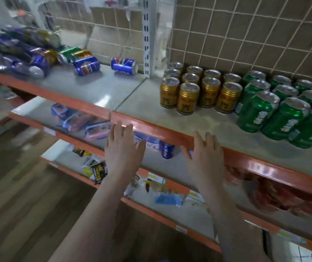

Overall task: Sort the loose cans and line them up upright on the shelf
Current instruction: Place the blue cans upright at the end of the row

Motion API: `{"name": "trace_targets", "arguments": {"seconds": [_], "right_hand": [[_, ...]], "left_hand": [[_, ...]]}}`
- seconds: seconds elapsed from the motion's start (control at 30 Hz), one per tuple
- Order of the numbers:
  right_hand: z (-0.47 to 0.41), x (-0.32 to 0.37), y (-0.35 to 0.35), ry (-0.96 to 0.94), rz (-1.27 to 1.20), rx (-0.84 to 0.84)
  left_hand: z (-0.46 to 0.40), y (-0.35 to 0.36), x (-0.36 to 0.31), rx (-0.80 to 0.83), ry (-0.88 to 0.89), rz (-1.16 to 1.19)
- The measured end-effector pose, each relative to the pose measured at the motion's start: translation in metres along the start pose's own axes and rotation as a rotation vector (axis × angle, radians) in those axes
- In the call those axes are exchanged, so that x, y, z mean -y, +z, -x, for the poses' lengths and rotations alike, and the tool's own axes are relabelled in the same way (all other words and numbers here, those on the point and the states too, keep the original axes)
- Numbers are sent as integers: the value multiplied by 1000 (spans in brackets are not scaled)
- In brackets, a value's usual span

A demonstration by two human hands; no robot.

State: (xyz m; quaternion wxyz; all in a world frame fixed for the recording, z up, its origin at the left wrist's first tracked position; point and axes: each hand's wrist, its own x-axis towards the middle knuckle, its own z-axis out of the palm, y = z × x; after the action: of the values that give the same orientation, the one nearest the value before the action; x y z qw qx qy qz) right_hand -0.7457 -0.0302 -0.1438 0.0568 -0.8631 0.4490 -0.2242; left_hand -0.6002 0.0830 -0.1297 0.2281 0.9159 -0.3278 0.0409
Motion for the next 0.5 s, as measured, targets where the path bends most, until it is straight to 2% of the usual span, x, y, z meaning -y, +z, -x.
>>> {"name": "trace_targets", "arguments": {"seconds": [0.23, 0.5], "right_hand": [[-17, 139, 37, -103, -23, 8], [-79, 206, 76, -86, -32, 105]], "left_hand": [[-53, -49, 120, -109, -9, 20], [-136, -58, 183, -71, -6, 20]]}}
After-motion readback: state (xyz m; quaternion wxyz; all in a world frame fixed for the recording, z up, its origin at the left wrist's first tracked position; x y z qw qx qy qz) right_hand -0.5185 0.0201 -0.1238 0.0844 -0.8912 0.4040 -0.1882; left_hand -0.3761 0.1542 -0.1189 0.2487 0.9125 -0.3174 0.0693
